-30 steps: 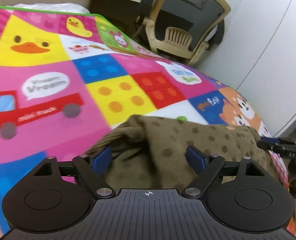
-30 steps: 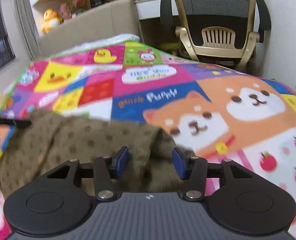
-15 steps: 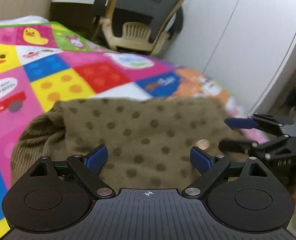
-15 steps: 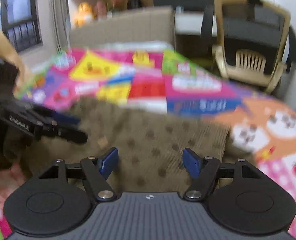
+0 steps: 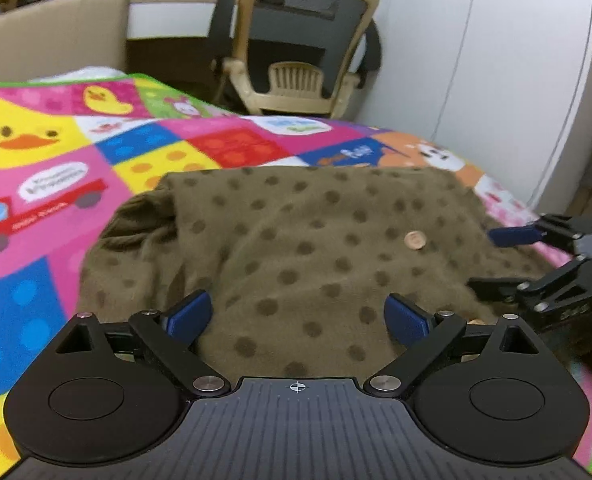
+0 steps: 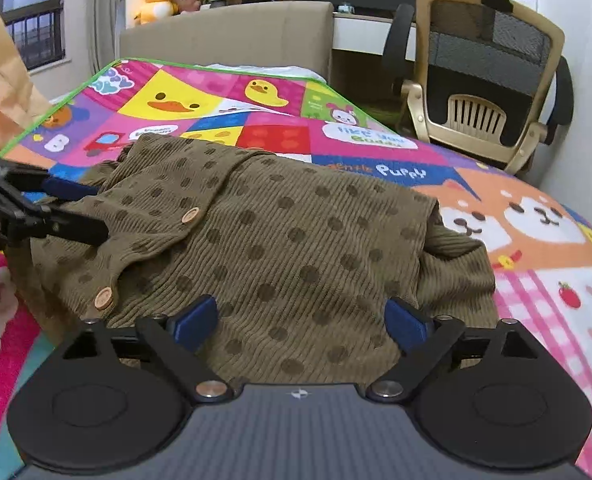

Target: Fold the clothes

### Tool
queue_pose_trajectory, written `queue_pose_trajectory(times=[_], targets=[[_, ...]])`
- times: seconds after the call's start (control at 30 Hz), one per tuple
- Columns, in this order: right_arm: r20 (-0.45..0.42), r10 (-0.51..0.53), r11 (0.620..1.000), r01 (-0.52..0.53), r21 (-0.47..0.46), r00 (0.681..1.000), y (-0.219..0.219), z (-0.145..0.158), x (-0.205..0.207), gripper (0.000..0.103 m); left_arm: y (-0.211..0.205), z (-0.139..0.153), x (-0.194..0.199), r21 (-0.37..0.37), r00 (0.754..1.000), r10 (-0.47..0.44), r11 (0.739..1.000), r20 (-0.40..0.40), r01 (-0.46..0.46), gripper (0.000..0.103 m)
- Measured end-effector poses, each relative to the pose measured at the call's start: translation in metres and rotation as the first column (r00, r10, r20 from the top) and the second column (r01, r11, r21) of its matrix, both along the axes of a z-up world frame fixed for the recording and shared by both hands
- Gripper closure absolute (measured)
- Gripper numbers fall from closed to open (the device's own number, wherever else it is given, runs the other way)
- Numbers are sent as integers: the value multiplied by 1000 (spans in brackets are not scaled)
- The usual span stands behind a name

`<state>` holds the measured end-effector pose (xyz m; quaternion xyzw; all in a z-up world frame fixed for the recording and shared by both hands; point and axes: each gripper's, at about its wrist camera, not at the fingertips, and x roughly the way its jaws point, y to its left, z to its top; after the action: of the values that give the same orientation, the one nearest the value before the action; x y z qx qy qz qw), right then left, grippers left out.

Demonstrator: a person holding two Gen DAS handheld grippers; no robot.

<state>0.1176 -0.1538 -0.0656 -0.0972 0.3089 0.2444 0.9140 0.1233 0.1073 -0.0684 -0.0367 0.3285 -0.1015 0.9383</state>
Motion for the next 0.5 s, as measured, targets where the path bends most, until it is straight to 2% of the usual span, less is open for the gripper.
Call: queue_pose_trajectory(times=[0.2, 0.33, 0.5], targets=[[-24, 7, 1000, -7, 14, 1000, -2, -2, 7, 7, -2, -5, -3, 13, 1000, 10, 1000, 17, -10, 5], [-33, 8, 1000, -8, 10, 999, -1, -3, 7, 0, -3, -6, -4, 13, 1000, 12, 1000, 25, -12, 4], [-38, 9, 1000, -8, 16, 999, -1, -4, 7, 0, -1, -7, -5, 2, 999, 15, 1000, 33, -15, 4]])
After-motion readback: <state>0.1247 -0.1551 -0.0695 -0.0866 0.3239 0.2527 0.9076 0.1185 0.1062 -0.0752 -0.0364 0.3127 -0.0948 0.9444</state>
